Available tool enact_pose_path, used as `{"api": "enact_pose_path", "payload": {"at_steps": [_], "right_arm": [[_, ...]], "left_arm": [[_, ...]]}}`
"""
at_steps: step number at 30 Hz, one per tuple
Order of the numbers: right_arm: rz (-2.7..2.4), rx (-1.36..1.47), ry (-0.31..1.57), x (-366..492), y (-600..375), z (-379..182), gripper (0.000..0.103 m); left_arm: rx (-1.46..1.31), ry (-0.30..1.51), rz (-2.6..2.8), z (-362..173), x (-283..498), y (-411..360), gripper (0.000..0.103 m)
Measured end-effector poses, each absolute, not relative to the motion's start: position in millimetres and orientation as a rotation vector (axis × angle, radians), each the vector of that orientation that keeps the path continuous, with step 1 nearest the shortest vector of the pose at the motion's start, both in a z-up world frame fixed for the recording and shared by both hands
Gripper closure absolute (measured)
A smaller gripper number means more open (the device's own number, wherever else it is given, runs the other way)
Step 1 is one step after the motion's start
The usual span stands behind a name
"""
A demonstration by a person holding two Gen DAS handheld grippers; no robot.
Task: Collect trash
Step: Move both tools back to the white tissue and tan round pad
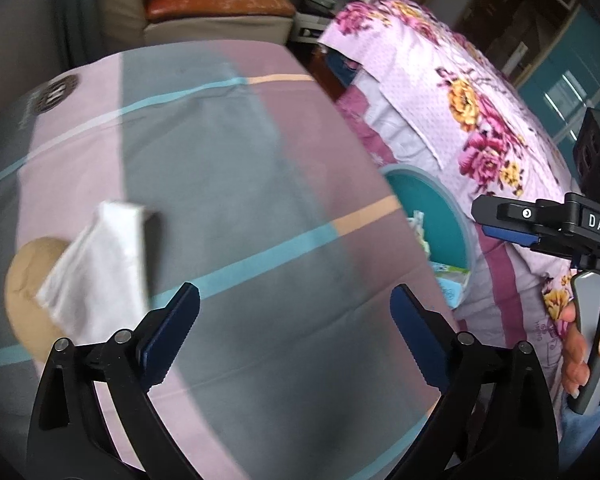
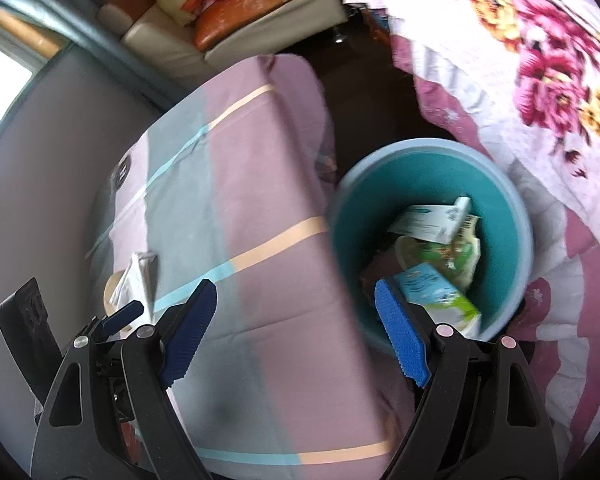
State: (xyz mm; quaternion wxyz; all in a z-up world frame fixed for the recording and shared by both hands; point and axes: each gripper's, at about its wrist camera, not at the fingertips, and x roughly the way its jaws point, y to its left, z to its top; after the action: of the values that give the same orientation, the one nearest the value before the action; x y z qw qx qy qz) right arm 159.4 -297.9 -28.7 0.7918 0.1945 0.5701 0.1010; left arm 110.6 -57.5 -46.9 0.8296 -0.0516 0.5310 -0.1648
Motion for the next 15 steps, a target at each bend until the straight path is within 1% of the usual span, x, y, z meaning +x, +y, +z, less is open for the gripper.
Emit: {"api": "enact_pose_path", "payload": {"at_steps": [15], "right_arm": [[0.475,0.220,1.344,193,-120,-49,0.025]], "left_arm": [[-0.181,1.129,-0.132,-67,82,111,0.007]]}}
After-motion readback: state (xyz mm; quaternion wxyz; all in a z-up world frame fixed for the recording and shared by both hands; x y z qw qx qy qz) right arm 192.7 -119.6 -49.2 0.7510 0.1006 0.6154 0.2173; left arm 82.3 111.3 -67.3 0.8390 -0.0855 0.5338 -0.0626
